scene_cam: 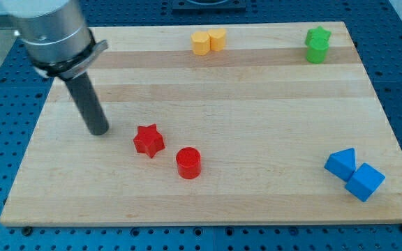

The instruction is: Slide the red star towards top left corner of the board

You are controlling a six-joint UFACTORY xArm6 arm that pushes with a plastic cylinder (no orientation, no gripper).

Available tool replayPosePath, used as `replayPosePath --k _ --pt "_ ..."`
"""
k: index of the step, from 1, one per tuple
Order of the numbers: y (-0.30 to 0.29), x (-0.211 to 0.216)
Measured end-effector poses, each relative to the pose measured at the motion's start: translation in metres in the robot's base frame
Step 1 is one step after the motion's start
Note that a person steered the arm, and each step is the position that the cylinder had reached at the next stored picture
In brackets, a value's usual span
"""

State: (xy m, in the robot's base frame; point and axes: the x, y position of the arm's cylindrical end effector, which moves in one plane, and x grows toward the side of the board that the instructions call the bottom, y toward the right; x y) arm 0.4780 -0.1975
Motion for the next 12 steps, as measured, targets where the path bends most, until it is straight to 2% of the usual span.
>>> replayPosePath --k 1,2,3,4,6,8,9,12 --pt "-0.007 0.061" --pt "0.026 0.109" --pt "0.104 0.113" --pt "0.138 0.098" --pt "0.133 0.086" --pt "0.123 0.031" --pt "0.114 0.006" --pt "0.053 -0.019"
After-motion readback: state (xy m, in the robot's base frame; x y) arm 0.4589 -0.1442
